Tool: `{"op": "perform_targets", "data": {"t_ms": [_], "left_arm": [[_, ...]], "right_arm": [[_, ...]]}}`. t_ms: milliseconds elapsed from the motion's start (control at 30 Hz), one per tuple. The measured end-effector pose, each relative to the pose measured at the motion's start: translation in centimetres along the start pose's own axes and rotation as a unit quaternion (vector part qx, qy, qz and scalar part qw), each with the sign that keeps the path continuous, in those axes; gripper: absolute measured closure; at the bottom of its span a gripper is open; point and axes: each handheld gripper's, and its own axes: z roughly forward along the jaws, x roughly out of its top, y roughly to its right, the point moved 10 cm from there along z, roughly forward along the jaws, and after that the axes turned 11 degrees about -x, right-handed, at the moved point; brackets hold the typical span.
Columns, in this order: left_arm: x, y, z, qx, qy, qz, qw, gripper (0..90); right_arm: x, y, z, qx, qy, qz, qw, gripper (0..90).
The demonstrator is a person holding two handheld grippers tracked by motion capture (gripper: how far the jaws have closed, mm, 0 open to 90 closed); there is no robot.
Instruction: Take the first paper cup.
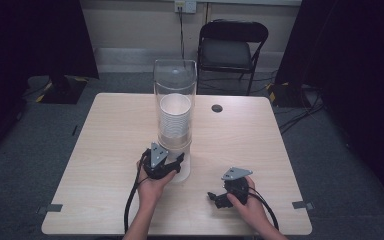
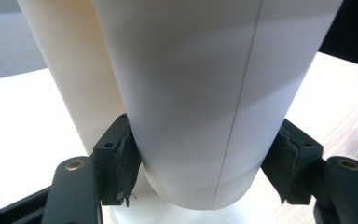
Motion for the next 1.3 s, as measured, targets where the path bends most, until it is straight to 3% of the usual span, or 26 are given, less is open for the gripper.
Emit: {"op": "perform_targets", "data": {"t_ms": [133, 233, 400, 433, 467, 633, 1133, 1300], "left_arm": [[-0.10, -0.11, 0.00, 0.002, -0.010, 0.011, 0.9999, 35.5], [-0.21, 0.14, 0.06, 0.002, -0.008, 0.002, 1.0000, 35.6], [-0.37, 0.28, 0.00, 0.002, -0.001, 0.000, 1.0000, 35.8], [-0.41, 0.11, -0.13, 0.011, -0.004, 0.005, 0.9999, 35.8], [-0.38, 0.36, 0.01, 0.001, 0.000, -0.006, 1.0000, 35.8], [-0.36, 0.35, 0.01, 0.002, -0.004, -0.006, 1.0000, 36.1], [-0.45, 0.22, -0.12, 0.003, -0.037, 0.000, 0.9993, 36.2], [-0.32, 0.27, -0.06, -0.003, -0.048, -0.011, 0.9988, 36.2]], "right_arm": [[0.00, 0.00, 0.01, 0.000, 0.000, 0.000, 1.0000, 4.7], [0.00, 0.01, 0.01, 0.000, 0.000, -0.001, 1.0000, 4.7], [-0.01, 0.00, 0.01, -0.001, 0.000, 0.000, 1.0000, 4.7], [-0.02, 0.01, 0.01, -0.001, 0.000, -0.001, 1.0000, 4.7], [-0.02, 0.00, 0.01, -0.001, 0.000, 0.000, 1.0000, 4.8], [-0.02, 0.00, 0.01, 0.000, -0.001, 0.000, 1.0000, 4.7], [0.01, 0.01, 0.03, 0.000, 0.001, -0.002, 1.0000, 4.7], [0.01, -0.01, 0.03, 0.000, 0.001, -0.001, 1.0000, 4.8]]}}
